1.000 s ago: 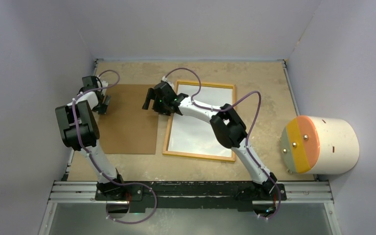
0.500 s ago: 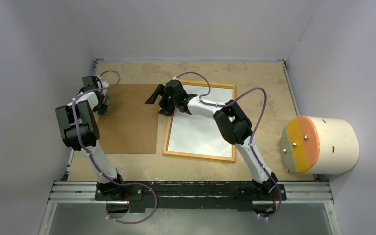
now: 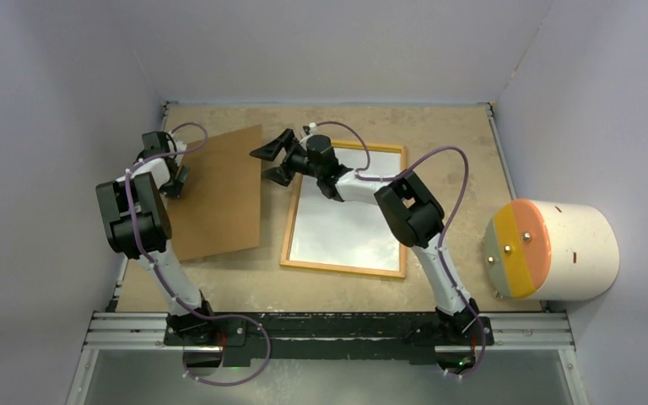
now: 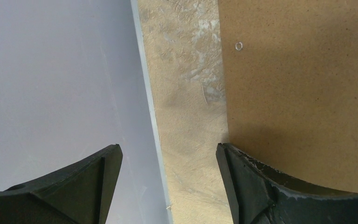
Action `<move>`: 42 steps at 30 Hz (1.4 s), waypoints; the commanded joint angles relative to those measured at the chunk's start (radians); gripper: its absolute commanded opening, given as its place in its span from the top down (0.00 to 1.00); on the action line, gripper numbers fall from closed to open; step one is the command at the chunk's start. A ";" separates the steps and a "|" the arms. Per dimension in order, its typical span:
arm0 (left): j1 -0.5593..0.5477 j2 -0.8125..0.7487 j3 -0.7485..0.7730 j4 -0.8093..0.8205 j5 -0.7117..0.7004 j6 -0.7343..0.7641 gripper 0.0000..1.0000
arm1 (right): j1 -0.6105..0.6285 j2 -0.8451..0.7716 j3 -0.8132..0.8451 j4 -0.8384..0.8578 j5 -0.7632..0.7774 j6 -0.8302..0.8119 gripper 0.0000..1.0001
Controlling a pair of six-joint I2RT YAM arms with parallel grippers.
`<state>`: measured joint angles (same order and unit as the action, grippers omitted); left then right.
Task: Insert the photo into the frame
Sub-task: Pick up the photo frame item at the center of the board.
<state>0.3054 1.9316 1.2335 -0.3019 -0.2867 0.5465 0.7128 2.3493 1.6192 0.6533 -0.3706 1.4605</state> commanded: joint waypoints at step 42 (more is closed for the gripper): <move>-0.069 -0.198 0.233 -0.395 0.767 0.077 0.14 | -0.035 -0.203 0.205 -0.597 0.111 -0.173 1.00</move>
<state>0.2401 1.8740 1.4162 -0.6369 0.2195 0.4931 0.7250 2.1696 1.7195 0.0406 -0.2565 1.2423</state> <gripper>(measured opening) 0.862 0.012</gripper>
